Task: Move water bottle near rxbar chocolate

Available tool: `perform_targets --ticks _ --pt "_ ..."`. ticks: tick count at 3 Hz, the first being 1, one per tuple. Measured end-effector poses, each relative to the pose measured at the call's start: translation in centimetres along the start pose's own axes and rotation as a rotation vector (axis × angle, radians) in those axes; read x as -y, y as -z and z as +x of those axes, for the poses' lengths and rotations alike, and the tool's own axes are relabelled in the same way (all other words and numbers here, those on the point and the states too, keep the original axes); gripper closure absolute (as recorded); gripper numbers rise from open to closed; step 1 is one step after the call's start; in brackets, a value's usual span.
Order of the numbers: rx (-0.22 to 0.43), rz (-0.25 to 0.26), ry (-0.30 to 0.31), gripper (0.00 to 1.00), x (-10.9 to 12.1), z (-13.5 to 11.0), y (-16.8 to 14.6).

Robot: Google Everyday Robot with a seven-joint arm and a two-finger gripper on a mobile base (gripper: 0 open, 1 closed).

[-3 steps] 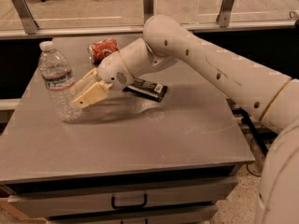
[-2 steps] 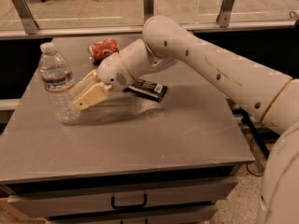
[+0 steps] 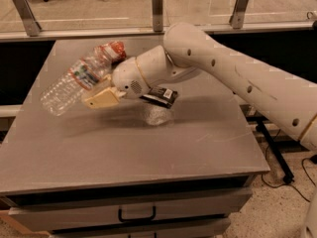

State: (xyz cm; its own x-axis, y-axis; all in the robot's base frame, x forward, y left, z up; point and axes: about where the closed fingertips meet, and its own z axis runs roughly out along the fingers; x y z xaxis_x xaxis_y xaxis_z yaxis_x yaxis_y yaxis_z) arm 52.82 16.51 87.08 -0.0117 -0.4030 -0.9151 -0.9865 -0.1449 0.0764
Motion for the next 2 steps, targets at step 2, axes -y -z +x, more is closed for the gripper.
perform_targets --ticks 2 --pt "0.044 0.248 0.020 1.00 3.3 -0.6 7.1"
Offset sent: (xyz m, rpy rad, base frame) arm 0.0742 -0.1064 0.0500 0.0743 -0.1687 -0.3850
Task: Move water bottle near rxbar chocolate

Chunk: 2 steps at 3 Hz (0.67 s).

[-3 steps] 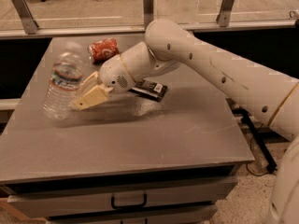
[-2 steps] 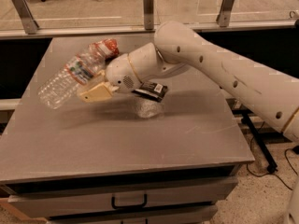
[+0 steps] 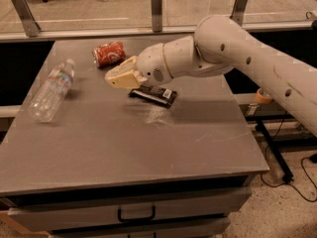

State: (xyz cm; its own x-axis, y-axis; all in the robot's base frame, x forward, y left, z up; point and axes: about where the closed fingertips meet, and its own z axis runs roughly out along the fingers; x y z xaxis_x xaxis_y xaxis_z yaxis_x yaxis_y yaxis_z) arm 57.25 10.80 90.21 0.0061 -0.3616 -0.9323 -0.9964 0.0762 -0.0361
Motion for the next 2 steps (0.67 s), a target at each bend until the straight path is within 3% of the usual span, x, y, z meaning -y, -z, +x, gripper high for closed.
perform_targets --ticks 1,2 --pt "-0.008 0.103 -0.025 0.84 1.75 0.30 2.78" --pt "-0.007 0.096 -0.022 0.61 1.61 0.16 2.44"
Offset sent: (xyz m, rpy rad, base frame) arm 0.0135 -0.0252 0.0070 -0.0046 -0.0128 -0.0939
